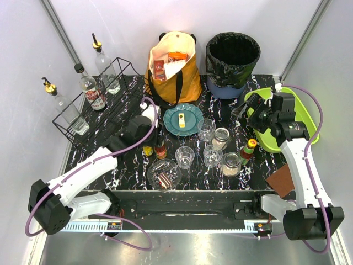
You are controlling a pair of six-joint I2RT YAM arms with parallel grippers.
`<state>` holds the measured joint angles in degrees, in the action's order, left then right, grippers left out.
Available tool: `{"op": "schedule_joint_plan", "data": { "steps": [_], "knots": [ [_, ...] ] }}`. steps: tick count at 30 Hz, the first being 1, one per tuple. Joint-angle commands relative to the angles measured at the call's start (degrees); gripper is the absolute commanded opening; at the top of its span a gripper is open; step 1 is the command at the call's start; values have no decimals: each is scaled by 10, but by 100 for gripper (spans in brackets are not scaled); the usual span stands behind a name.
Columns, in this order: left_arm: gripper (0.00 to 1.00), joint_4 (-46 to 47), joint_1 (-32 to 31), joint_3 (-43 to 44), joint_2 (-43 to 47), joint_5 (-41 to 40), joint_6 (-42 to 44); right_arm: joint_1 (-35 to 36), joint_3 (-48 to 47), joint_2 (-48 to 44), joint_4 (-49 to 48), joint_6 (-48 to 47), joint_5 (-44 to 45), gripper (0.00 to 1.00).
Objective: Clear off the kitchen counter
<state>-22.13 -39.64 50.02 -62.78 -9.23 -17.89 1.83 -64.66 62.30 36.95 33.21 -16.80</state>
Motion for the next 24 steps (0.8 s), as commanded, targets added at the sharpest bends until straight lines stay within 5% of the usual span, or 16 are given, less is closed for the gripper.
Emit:
{"op": "schedule_joint_plan", "data": {
  "steps": [1,5,11,24],
  "knots": [
    [47,35,-5,-10,-15,8,0,1,-11,-20,10,-25,29,98],
    [36,38,-6,-12,-16,0,1,0,-24,-26,20,-44,47,99],
    [1,19,-6,23,-7,-11,11,1,-24,-35,24,-39,53,99],
    [0,-86,-4,257,-34,-30,2,1,-24,-43,24,-28,59,99]
  ]
}}
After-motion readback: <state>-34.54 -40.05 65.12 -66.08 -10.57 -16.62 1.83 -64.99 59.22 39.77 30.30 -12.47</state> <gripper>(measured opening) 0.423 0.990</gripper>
